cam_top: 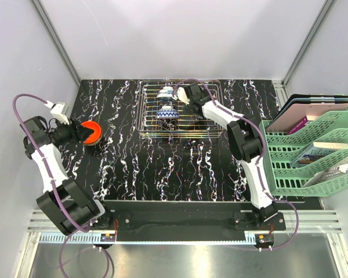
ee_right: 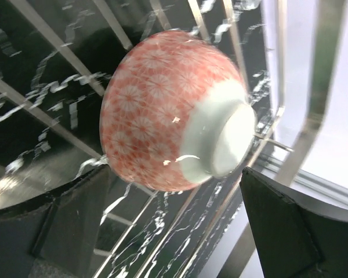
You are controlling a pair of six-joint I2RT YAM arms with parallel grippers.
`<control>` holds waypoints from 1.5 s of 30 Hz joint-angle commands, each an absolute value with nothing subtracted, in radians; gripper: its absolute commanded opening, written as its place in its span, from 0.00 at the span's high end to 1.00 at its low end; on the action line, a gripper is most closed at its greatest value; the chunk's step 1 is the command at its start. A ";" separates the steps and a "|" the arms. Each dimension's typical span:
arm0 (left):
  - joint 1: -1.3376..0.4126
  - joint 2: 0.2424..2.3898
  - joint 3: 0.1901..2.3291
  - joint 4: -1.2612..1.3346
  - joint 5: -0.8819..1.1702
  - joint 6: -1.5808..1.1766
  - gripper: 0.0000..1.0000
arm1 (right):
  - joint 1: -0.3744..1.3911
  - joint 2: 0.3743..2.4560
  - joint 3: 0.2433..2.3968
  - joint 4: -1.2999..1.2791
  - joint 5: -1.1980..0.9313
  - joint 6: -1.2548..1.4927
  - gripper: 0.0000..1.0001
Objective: Load the bowls into the dish rack
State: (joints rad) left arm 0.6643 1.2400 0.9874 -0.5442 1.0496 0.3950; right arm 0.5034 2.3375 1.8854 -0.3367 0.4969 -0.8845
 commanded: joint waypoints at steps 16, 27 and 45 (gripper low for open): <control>0.680 1.209 1.000 -0.546 1.101 0.413 0.57 | 0.511 2.256 2.008 -0.546 0.359 -0.788 0.00; 0.689 1.207 0.973 -0.554 1.101 0.434 0.58 | 0.482 2.348 2.072 -0.387 0.489 -0.885 0.00; 0.703 1.222 0.963 -0.558 1.039 0.436 0.60 | 0.462 2.298 2.040 -0.304 0.486 -0.865 0.00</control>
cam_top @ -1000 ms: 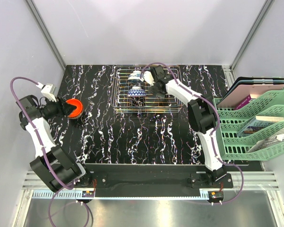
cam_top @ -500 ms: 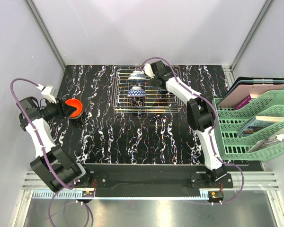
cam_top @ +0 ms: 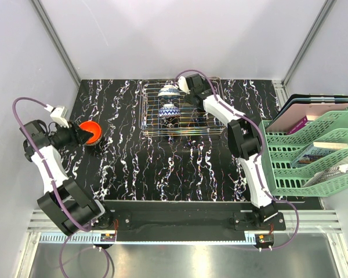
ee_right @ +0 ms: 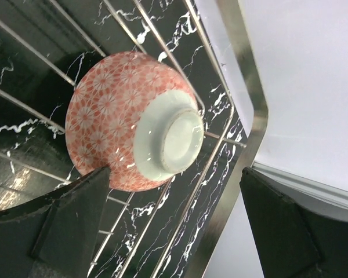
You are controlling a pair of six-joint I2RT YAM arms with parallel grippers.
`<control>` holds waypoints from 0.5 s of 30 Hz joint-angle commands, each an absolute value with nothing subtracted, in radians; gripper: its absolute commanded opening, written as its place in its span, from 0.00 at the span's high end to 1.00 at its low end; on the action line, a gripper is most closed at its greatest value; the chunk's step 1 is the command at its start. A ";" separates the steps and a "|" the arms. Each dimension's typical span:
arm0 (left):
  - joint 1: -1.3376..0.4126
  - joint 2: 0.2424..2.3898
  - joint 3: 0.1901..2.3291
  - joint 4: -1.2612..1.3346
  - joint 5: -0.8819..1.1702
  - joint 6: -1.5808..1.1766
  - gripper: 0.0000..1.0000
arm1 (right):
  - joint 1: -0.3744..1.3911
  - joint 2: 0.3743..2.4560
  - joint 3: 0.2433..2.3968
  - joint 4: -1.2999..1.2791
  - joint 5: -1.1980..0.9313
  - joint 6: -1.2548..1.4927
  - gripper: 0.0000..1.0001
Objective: Load the bowls into the dish rack
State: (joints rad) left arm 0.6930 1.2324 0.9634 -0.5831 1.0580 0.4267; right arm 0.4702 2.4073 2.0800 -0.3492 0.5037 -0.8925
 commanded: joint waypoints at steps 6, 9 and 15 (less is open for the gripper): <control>0.710 1.265 0.950 -0.433 0.838 0.321 0.60 | 0.472 2.120 1.905 -0.380 0.339 -0.714 0.00; 0.710 1.311 0.957 -0.373 0.746 0.299 0.58 | 0.472 2.034 1.853 -0.402 0.220 -0.631 0.00; 0.709 1.471 1.031 -0.344 0.644 0.310 0.49 | 0.472 1.886 1.776 -0.428 0.005 -0.485 0.00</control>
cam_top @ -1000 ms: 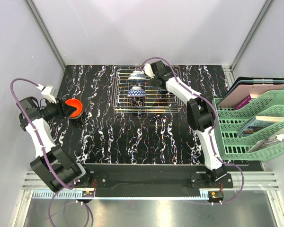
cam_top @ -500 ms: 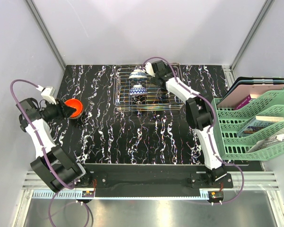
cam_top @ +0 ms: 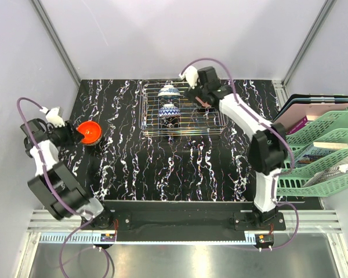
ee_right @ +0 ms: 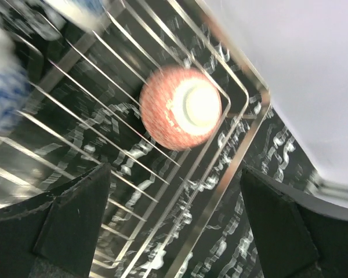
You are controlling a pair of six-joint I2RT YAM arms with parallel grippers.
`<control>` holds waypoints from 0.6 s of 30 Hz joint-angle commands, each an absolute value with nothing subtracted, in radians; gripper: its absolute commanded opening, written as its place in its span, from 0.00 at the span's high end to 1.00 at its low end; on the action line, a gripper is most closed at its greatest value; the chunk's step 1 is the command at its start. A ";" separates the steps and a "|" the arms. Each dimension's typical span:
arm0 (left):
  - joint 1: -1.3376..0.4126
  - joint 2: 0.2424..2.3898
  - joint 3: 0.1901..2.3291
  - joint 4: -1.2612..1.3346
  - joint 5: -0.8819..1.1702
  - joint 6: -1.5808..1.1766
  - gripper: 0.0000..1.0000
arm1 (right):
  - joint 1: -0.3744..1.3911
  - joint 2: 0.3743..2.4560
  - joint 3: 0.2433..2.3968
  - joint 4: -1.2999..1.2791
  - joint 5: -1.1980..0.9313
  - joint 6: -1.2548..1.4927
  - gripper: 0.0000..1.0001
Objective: Load the bowls into the dish rack
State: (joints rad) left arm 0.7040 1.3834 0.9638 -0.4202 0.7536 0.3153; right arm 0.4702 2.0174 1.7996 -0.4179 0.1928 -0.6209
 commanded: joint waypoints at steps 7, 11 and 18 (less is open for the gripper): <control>0.706 1.627 1.156 -0.334 0.606 0.333 0.39 | 0.472 1.829 1.744 -0.494 -0.084 -0.422 0.00; 0.674 1.663 1.193 -0.339 0.563 0.385 0.36 | 0.472 1.813 1.718 -0.506 -0.069 -0.425 0.00; 0.612 1.729 1.255 -0.339 0.514 0.446 0.22 | 0.472 1.805 1.689 -0.514 -0.074 -0.403 0.00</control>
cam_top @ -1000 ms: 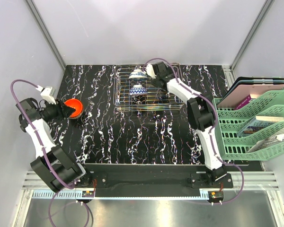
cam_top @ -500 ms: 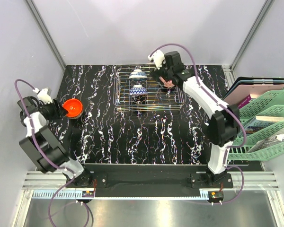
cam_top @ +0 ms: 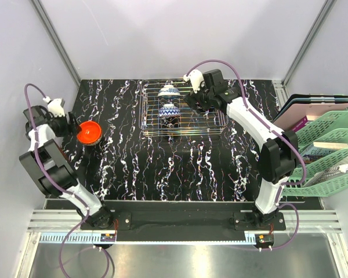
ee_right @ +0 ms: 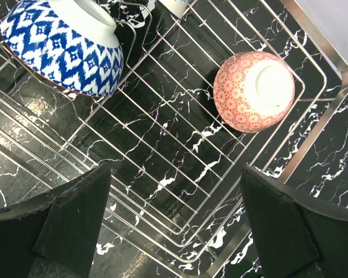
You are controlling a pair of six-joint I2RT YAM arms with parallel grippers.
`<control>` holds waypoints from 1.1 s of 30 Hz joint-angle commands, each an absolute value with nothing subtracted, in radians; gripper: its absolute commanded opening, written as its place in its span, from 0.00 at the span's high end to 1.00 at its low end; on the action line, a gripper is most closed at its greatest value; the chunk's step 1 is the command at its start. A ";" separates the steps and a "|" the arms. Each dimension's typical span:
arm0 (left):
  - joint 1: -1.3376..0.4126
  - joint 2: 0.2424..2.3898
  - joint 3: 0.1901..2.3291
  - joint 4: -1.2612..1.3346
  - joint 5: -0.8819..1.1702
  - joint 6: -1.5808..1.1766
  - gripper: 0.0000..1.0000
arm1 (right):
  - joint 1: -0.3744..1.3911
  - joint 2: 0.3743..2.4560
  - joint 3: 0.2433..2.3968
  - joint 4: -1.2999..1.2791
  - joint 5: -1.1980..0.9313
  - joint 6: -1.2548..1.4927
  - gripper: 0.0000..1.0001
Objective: Load the bowls into the dish rack
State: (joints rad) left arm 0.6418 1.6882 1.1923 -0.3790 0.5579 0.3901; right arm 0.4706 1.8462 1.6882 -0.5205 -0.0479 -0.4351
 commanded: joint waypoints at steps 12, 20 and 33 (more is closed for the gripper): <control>0.514 1.807 1.344 -0.365 0.433 0.528 0.15 | 0.472 1.793 1.680 -0.525 -0.075 -0.387 0.00; 0.472 1.790 1.339 -0.377 0.416 0.545 0.47 | 0.472 1.796 1.689 -0.526 -0.089 -0.376 0.00; 0.456 1.789 1.307 -0.377 0.390 0.555 0.71 | 0.472 1.775 1.678 -0.529 -0.104 -0.371 0.00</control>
